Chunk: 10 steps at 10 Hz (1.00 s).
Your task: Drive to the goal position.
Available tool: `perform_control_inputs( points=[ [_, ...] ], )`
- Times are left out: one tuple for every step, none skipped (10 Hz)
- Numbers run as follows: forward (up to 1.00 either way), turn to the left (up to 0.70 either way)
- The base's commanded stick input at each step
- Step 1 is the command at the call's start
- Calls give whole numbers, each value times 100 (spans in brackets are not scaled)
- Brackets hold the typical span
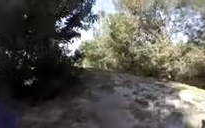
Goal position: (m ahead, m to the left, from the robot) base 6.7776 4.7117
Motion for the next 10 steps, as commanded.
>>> perform_control_inputs(
  points=[
    [70, -27],
    [70, -27],
    [70, -27],
    [70, -9],
    [70, 0],
    [70, 0],
    [70, 0],
    [70, 0],
    [70, 0],
    [70, 0]
  ],
)
